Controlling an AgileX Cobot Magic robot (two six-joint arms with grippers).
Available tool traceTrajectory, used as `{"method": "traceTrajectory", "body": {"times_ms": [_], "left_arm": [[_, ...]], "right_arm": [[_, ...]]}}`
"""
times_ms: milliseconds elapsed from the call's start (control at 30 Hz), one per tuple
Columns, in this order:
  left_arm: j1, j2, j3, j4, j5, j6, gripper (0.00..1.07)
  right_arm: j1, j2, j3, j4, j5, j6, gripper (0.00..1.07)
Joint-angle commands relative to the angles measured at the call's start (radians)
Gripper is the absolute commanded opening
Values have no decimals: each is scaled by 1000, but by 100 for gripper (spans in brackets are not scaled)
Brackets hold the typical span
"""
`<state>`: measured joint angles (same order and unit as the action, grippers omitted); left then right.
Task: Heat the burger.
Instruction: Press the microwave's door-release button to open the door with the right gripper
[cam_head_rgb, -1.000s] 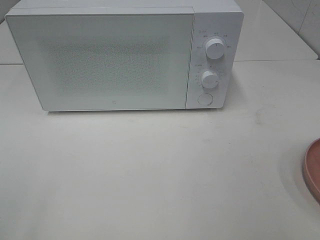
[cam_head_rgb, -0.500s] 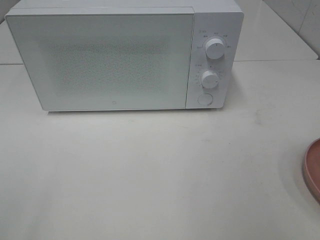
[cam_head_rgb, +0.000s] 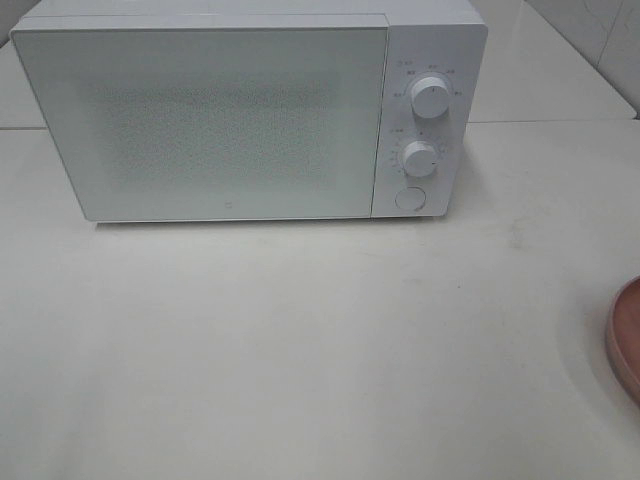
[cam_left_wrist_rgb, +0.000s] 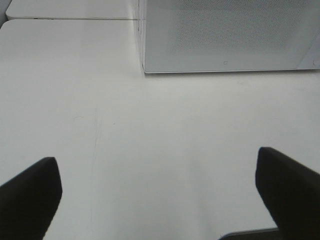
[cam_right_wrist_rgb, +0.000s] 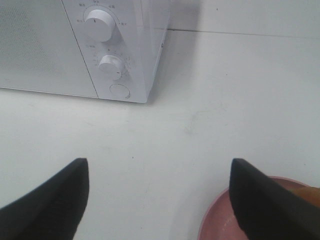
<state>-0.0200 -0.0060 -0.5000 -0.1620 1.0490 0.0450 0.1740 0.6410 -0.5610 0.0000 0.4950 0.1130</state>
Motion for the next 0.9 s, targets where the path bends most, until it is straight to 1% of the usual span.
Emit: {"method": "traceTrajectory", "body": {"times_ms": [33, 200, 267, 733, 800, 833, 867, 900], "left_arm": [[2, -23, 2, 3, -15, -5, 98], [2, -23, 2, 3, -15, -5, 98], [2, -23, 2, 3, -15, -5, 98], [2, -23, 2, 3, -15, -5, 98], [2, -23, 2, 3, -15, -5, 98], [2, -23, 2, 3, -15, -5, 98], [2, -23, 2, 3, -15, -5, 98], [2, -23, 2, 3, -15, -5, 98]], "right_arm": [[-8, 67, 0, 0, -81, -9, 75], [-8, 124, 0, 0, -124, -5, 75], [-8, 163, 0, 0, -180, -6, 75], [-8, 359, 0, 0, -370, -5, 75], [-8, 399, 3, -24, -444, -6, 75], [-8, 399, 3, -24, -444, -6, 75], [-8, 419, 23, -26, -536, -7, 75], [-8, 428, 41, -26, -583, -11, 75]]}}
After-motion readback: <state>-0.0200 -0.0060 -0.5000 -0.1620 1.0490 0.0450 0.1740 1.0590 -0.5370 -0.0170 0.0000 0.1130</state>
